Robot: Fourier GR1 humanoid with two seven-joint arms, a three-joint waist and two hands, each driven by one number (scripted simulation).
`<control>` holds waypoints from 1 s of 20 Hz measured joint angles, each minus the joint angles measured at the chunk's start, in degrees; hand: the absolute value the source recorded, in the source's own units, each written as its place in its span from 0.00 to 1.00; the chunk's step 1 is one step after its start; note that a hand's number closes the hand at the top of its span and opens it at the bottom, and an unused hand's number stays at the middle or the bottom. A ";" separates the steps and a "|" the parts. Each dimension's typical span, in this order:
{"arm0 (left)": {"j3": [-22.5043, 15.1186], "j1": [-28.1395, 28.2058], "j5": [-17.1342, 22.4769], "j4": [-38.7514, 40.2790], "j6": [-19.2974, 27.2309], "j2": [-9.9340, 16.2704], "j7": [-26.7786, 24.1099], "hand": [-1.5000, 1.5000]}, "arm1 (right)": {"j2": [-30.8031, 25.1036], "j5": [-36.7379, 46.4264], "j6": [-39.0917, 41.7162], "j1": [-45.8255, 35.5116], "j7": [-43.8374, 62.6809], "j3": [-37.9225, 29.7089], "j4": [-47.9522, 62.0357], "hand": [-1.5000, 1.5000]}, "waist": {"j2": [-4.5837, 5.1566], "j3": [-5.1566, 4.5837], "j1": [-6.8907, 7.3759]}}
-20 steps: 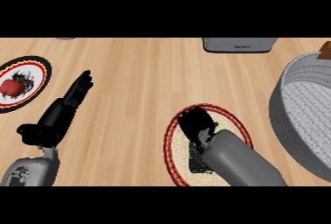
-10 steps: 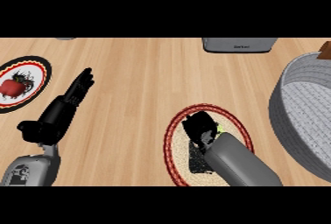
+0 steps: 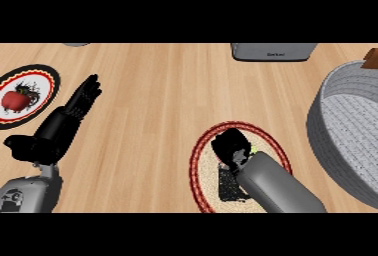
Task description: Pick the cupcake from the placemat and place it in the basket
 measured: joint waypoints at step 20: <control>3.69 6.07 -0.57 -1.13 1.96 0.39 -1.53 0.50 | -14.07 -7.80 -35.55 35.29 -13.45 -10.99 -32.84 1.00 | -1.16 0.23 -7.52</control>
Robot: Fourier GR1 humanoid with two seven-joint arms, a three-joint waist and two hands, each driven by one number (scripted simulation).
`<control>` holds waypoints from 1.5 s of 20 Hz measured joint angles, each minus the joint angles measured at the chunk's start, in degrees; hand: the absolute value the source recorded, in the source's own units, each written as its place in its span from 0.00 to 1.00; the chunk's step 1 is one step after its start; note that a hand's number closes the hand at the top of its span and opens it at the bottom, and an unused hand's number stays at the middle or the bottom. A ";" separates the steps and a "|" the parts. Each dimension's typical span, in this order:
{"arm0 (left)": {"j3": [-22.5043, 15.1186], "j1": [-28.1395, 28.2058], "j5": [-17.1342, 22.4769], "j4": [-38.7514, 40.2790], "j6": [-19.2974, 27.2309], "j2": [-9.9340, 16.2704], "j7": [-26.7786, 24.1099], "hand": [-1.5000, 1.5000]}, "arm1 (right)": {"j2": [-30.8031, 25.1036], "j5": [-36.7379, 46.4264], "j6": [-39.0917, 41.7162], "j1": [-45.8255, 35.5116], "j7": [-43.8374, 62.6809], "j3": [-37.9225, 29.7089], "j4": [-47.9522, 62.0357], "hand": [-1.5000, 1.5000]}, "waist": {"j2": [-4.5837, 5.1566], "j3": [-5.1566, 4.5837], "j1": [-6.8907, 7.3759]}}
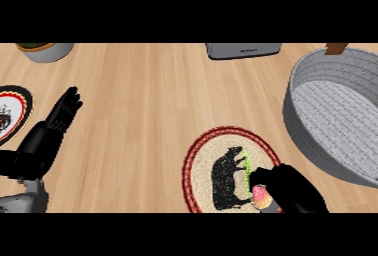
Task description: Pick the cupcake from the placemat and place it in the basket
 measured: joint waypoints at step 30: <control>-4.02 -1.33 -0.69 -2.42 -1.93 -1.85 0.99 0.50 | -4.45 -54.50 -10.30 40.09 -7.78 -50.47 -40.72 1.00 | 1.51 -0.32 6.22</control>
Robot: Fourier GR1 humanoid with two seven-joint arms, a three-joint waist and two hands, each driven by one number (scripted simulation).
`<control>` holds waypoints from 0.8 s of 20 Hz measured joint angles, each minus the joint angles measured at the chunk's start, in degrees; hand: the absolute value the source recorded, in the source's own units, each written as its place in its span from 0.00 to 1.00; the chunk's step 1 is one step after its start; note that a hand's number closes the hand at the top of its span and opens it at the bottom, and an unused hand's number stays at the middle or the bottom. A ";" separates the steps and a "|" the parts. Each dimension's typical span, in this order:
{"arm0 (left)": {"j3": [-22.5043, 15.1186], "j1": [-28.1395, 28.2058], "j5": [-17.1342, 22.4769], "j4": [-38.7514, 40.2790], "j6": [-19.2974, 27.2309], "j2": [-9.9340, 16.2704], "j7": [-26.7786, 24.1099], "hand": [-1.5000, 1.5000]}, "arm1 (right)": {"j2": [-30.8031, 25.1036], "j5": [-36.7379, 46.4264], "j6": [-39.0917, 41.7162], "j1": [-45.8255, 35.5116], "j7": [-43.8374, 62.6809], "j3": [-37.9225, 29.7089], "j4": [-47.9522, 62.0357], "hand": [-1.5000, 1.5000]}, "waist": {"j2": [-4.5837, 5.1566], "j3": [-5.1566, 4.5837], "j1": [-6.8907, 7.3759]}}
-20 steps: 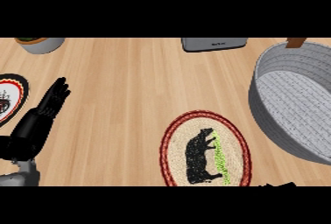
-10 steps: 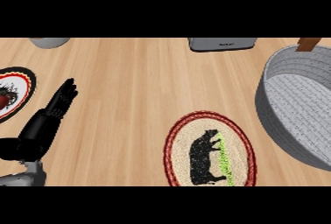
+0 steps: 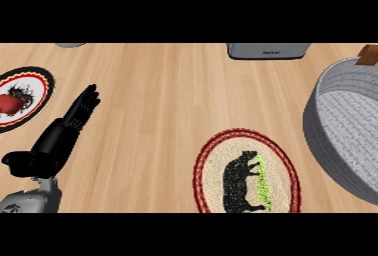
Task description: Pick the cupcake from the placemat and place it in the basket
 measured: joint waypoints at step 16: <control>0.26 -4.14 -0.47 3.93 -0.82 -0.46 -0.49 0.50 | -16.07 -9.63 -5.99 -37.25 26.36 -9.47 21.66 1.00 | 0.28 0.06 1.77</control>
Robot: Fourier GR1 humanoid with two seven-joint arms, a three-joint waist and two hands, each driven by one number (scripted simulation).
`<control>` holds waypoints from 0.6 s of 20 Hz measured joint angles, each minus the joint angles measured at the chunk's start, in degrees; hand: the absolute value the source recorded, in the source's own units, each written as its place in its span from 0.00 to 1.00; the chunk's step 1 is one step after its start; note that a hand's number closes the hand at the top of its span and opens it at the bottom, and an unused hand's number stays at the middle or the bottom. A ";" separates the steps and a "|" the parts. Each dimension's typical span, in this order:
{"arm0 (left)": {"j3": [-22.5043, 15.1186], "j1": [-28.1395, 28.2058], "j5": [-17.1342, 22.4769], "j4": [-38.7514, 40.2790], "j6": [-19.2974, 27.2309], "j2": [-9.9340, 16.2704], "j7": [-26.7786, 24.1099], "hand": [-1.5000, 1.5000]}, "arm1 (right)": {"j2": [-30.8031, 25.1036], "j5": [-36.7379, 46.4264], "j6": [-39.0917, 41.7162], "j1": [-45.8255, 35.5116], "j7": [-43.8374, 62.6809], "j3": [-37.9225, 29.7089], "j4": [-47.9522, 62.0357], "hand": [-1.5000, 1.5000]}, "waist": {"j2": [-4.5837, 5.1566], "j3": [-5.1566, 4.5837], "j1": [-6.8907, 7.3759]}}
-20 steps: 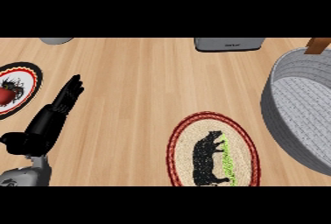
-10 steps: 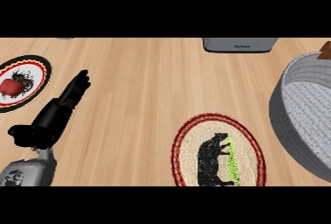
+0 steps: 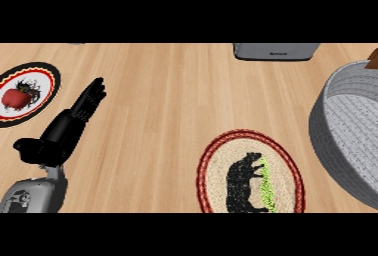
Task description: Pick the cupcake from the placemat and place it in the basket
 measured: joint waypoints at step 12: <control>0.88 -0.44 -0.68 0.39 -0.11 -0.21 -0.35 0.50 | 0.11 7.66 5.58 -11.02 -18.14 2.88 29.58 1.00 | -0.06 0.07 -0.36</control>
